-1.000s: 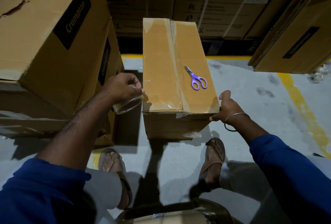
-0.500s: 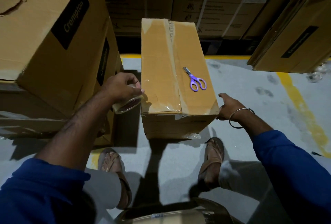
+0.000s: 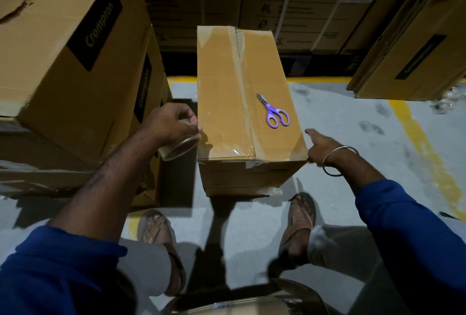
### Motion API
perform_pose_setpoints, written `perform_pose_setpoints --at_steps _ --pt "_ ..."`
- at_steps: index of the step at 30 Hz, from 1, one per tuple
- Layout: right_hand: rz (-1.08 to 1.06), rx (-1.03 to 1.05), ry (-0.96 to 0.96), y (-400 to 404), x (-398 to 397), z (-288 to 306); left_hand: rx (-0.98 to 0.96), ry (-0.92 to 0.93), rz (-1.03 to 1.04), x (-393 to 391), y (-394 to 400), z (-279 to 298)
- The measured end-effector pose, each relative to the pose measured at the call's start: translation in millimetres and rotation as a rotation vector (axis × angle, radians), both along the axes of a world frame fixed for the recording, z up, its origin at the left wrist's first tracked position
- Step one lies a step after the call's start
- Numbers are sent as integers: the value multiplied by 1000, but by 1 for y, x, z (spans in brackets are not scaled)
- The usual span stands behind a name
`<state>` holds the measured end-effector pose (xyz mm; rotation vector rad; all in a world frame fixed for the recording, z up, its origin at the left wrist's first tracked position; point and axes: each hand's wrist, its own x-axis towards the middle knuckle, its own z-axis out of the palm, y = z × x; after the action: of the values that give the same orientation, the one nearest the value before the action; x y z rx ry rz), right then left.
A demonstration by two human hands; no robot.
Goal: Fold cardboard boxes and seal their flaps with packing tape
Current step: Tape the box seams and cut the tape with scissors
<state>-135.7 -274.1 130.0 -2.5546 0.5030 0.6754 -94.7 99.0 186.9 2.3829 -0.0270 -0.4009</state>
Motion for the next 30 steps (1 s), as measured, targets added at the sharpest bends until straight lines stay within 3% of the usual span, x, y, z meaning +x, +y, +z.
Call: perform_pose_setpoints --at_steps 2,4,10,22,30 --pt "8 -104 -193 0 5 11 -15 -2 8 1 -1 1" --pt "-42 -27 -352 5 11 21 -39 1 20 1 -2 2" --pt "-5 39 -489 24 30 18 -154 22 124 2 -3 3" --pt "-19 -392 -497 68 53 -16 -386 60 356 6 -2 -8" --pt "-75 -392 -453 49 77 -8 -366 54 529 13 1 -27"
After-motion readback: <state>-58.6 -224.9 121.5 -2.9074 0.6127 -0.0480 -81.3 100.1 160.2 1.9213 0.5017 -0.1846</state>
